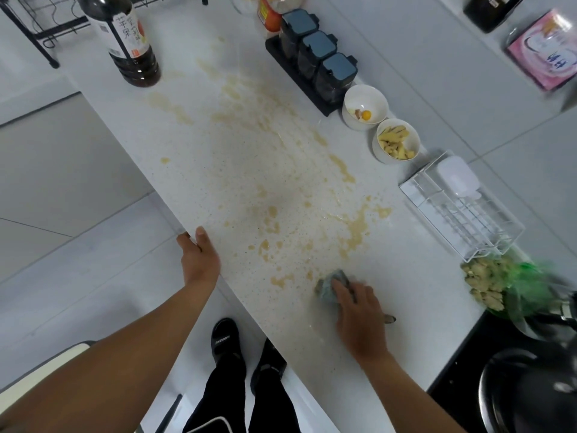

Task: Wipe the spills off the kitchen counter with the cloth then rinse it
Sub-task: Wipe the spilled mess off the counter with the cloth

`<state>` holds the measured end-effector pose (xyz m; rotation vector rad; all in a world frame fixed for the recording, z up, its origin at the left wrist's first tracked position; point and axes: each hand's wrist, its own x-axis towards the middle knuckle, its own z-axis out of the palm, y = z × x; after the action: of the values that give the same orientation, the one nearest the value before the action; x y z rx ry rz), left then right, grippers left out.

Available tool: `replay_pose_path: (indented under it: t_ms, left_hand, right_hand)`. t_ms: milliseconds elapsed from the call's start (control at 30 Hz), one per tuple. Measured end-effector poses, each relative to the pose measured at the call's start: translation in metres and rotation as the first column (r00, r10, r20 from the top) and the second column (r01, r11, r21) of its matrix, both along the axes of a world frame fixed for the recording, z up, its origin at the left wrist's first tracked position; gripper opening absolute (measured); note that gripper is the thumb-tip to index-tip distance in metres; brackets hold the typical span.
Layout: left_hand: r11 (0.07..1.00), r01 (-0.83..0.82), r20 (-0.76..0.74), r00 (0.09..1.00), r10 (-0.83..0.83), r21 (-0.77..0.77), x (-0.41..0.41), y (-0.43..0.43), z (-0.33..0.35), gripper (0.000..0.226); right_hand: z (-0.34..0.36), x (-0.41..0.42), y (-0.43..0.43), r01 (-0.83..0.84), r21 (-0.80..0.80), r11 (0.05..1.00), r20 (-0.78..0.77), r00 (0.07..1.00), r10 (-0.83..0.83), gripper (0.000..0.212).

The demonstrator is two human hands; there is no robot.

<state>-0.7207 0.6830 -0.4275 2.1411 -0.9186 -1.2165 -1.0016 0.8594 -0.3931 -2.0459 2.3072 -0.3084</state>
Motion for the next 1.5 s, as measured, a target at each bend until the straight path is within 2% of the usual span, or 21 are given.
replay_pose_path:
  t_ms: [67,167,233,300,367,433,500,600,667,767,800,900,933,967,1033,1100,1167,1233,1333,1400,1500]
  left_hand:
    - [1.0,0.01,0.001,1.0,-0.01,-0.004,0.001,0.0,0.0,0.057]
    - [1.0,0.015,-0.004,1.0,-0.015,0.009,0.001,0.0,-0.001,0.059]
    - [1.0,0.012,-0.008,1.0,-0.012,0.009,0.001,0.0,0.0,0.06]
    - [1.0,0.015,-0.012,1.0,-0.015,0.007,0.001,-0.001,0.0,0.058]
    - [1.0,0.018,-0.014,1.0,-0.018,0.009,0.001,0.0,0.0,0.055]
    - [1.0,0.025,-0.017,1.0,-0.025,0.006,0.001,0.0,0.001,0.053]
    - [1.0,0.021,-0.025,0.999,-0.02,0.01,0.001,-0.001,0.003,0.056]
    - [0.999,0.016,-0.028,0.999,-0.015,0.031,0.001,-0.001,0.005,0.058]
    - [0.999,0.017,-0.037,0.999,-0.016,0.035,0.001,-0.001,0.007,0.058]
    - [0.999,0.024,-0.053,0.998,-0.022,0.038,0.003,-0.002,0.009,0.058]
    - [0.999,0.032,-0.054,0.998,-0.03,0.037,0.003,-0.003,0.01,0.057]
    - [0.998,0.044,-0.053,0.998,-0.041,0.041,0.004,-0.003,0.012,0.052]
    - [0.998,0.046,-0.056,0.997,-0.043,0.043,0.005,-0.003,0.013,0.051]
    - [0.998,0.043,-0.061,0.997,-0.04,0.047,0.005,-0.002,0.014,0.051]
    - [0.998,0.027,-0.071,0.997,-0.023,0.057,0.004,-0.003,0.016,0.054]
    - [0.997,0.018,-0.071,0.997,-0.012,0.075,0.002,-0.005,0.019,0.059]
    - [0.994,-0.02,-0.077,0.997,0.029,0.104,-0.001,-0.009,0.024,0.06]
    - [0.988,-0.094,-0.079,0.991,0.104,0.124,-0.005,-0.017,0.027,0.061]
    - [0.966,-0.225,-0.033,0.972,0.231,0.128,-0.008,-0.032,0.027,0.069]
    - [0.947,-0.293,-0.004,0.955,0.296,0.131,-0.013,-0.042,0.025,0.072]
    - [0.921,-0.372,0.038,0.928,0.371,0.111,-0.017,-0.049,0.015,0.073]
  right_hand:
    - [0.001,-0.005,-0.002,-0.021,0.012,1.0,0.009,1.0,0.021,0.038]
    - [0.006,-0.017,-0.017,0.362,0.057,0.931,0.079,0.928,-0.365,0.04]
    - [0.006,-0.012,-0.022,0.503,0.058,0.863,0.114,0.855,-0.506,0.041]
    - [0.004,0.008,-0.015,0.382,0.029,0.924,0.107,0.918,-0.383,0.036]
    - [0.0,0.026,0.001,0.092,0.007,0.996,0.082,0.992,-0.092,0.031]
    - [0.0,0.026,0.006,-0.031,0.024,0.999,0.077,0.997,0.029,0.03]
    - [0.001,0.021,0.0,0.182,0.038,0.983,0.111,0.976,-0.185,0.03]
    - [0.005,0.036,-0.011,0.508,0.08,0.858,0.169,0.841,-0.514,0.034]
    - [0.005,0.061,-0.007,0.328,0.117,0.938,0.157,0.926,-0.343,0.032]
    - [0.008,0.068,0.003,-0.186,0.09,0.978,0.126,0.977,0.174,0.029]
    - [0.009,0.062,0.0,-0.196,0.092,0.976,0.136,0.974,0.183,0.029]
    - [0.012,0.061,-0.013,0.216,0.107,0.97,0.185,0.955,-0.233,0.034]
    - [0.012,0.068,-0.015,0.262,0.094,0.96,0.173,0.946,-0.275,0.036]
    - [0.012,0.078,-0.013,0.198,0.073,0.977,0.142,0.968,-0.207,0.036]
    - [0.011,0.093,-0.001,-0.137,0.078,0.988,0.119,0.985,0.127,0.029]
    - [0.013,0.088,0.008,-0.408,0.14,0.902,0.128,0.911,0.392,0.024]
    - [0.019,0.065,0.0,-0.483,0.177,0.857,0.112,0.875,0.47,0.027]
    - [0.024,0.033,-0.016,-0.407,0.17,0.898,0.076,0.914,0.4,0.031]
    - [0.033,-0.026,-0.041,0.014,0.155,0.988,0.108,0.994,-0.031,0.038]
    - [0.035,-0.065,-0.056,0.31,0.17,0.935,0.156,0.929,-0.336,0.037]
    - [0.03,-0.106,-0.09,0.551,0.153,0.821,0.181,0.801,-0.571,0.035]
